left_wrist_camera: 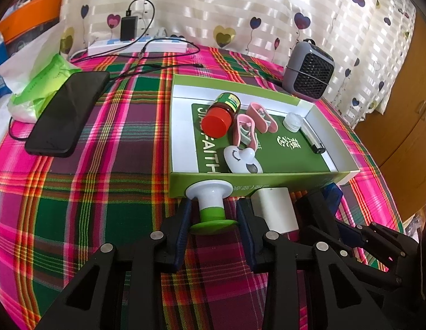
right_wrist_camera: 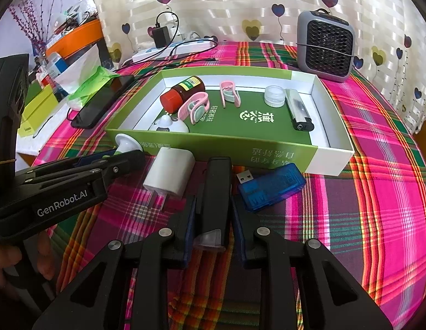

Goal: Organize rigid objects
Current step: 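Grasp the green-based white suction cup with the left tool while the right tool grasps the black device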

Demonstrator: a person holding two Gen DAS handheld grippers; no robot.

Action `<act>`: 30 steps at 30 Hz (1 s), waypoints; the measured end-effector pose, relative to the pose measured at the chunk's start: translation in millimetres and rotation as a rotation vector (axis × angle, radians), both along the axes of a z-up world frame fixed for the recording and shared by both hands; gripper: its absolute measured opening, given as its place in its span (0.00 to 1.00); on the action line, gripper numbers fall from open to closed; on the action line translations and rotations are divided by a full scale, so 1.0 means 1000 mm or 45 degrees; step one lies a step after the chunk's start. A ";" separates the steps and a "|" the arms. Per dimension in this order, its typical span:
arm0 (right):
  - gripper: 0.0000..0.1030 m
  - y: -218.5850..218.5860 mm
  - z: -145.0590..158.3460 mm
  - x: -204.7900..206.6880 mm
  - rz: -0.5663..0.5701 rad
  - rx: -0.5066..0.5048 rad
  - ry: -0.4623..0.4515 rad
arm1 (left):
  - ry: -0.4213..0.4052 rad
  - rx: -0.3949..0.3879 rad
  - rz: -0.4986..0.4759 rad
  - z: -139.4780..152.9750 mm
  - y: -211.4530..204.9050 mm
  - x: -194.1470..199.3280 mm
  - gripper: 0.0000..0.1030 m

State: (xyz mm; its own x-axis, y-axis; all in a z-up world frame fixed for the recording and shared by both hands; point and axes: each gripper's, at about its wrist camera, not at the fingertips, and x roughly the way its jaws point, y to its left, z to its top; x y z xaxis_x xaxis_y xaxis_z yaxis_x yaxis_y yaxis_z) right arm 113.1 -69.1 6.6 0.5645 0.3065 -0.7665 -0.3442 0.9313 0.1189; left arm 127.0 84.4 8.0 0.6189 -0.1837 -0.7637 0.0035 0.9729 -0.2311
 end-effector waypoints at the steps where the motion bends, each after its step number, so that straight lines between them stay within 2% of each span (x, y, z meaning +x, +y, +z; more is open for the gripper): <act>1: 0.25 0.000 0.000 0.000 0.000 0.000 0.000 | 0.000 0.001 0.000 0.000 0.000 0.000 0.31; 30: 0.24 -0.001 0.007 -0.005 0.001 0.006 -0.038 | -0.048 0.027 -0.013 0.012 -0.005 -0.015 0.31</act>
